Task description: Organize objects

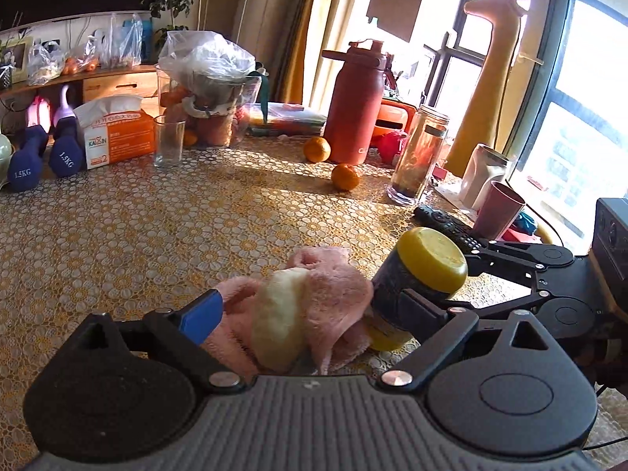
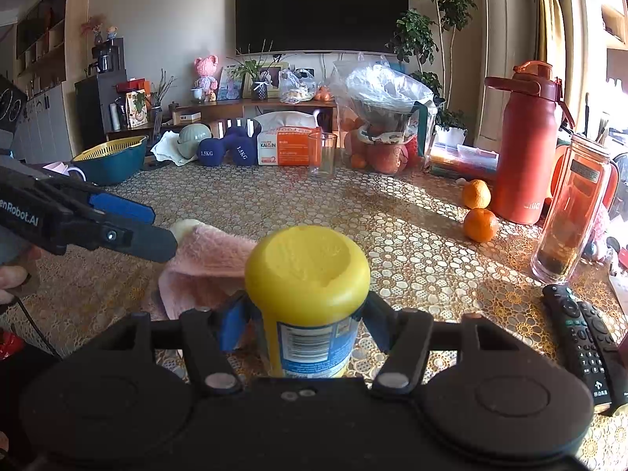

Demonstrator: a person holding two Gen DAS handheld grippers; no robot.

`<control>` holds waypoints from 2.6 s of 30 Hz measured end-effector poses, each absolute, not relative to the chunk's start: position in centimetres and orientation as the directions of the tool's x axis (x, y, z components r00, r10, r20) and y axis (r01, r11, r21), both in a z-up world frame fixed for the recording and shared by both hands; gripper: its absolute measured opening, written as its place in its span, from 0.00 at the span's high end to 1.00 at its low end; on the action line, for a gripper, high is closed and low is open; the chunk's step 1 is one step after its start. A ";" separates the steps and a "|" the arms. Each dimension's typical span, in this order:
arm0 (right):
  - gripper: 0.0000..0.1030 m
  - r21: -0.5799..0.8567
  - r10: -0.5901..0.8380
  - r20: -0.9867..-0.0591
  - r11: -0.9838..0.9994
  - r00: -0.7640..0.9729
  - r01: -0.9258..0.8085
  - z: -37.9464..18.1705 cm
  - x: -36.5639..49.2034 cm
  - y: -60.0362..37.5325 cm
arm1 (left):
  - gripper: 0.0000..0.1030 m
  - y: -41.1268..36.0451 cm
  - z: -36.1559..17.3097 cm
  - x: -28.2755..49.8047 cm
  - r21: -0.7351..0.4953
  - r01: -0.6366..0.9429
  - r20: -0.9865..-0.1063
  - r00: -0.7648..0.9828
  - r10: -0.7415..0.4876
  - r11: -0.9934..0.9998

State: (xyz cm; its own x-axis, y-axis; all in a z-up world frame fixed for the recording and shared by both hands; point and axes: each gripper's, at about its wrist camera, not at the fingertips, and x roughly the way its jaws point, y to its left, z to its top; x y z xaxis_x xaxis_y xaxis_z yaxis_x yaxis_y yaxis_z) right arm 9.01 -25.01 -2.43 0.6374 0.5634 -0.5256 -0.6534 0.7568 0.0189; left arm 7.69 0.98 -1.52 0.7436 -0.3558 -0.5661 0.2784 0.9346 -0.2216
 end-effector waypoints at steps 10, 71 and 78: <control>0.41 0.044 0.563 -0.524 0.767 0.639 -0.640 -2.6 9.2 -25.5 | 0.04 -1.3 -4.6 11.1 -0.096 0.293 -0.654 0.702 -0.282 0.951; 0.40 0.201 0.643 -0.482 0.742 0.595 -0.640 -3.3 9.4 -30.8 | 0.64 -3.0 -3.0 15.1 -0.524 0.322 -0.581 0.542 -0.607 0.789; 0.40 0.171 0.637 -0.483 0.742 0.601 -0.649 -3.2 9.0 -30.4 | 0.64 -1.6 -4.9 15.5 -0.491 0.237 -0.647 0.545 -0.534 0.838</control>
State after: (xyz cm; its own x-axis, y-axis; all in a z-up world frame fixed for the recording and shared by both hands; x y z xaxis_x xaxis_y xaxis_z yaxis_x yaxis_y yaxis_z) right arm 8.96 -30.37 -3.24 0.6009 0.6371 -0.4826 -0.6487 0.7415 0.1712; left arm 15.48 -1.64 -4.93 0.5449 -0.5337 -0.6467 0.2374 0.8380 -0.4914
